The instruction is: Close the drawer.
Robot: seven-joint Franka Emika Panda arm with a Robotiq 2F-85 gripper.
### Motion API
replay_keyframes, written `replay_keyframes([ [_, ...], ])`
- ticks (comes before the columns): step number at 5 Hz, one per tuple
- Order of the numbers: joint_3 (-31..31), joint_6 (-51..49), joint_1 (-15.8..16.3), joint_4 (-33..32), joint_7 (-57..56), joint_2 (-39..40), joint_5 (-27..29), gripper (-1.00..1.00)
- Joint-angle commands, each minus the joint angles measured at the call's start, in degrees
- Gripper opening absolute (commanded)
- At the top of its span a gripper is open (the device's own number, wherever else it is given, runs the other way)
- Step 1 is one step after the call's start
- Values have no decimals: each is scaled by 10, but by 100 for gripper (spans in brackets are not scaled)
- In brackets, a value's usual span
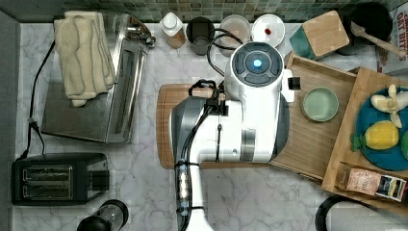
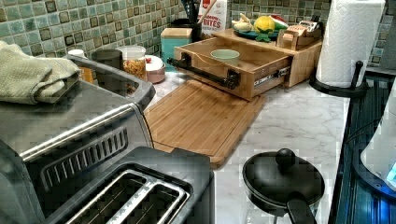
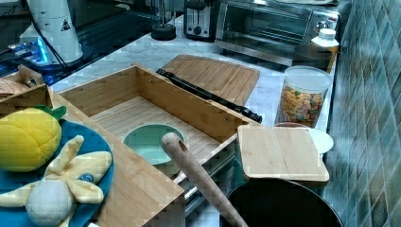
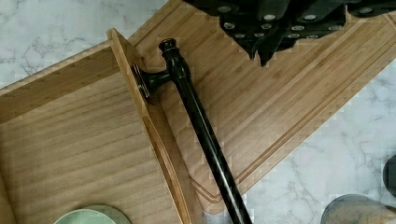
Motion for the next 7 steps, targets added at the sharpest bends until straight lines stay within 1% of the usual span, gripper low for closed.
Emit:
replay_keyframes([
  [1,-2,0,-2,-7,0,0,-1,-100],
  [2,23,11,-20,-2,-43,22,-13,-100],
  [3,-13,48,18,-9,-119,39,1,-100],
  [4,13,96,6,-8,-152,69,-17,-100],
  [5,12,83,5,12,-153,96,-17,-100],
  [6,10,127,10,-12,-155,101,-58,-100],
  [7,11,187,5,-57,-194,92,-83,-100],
])
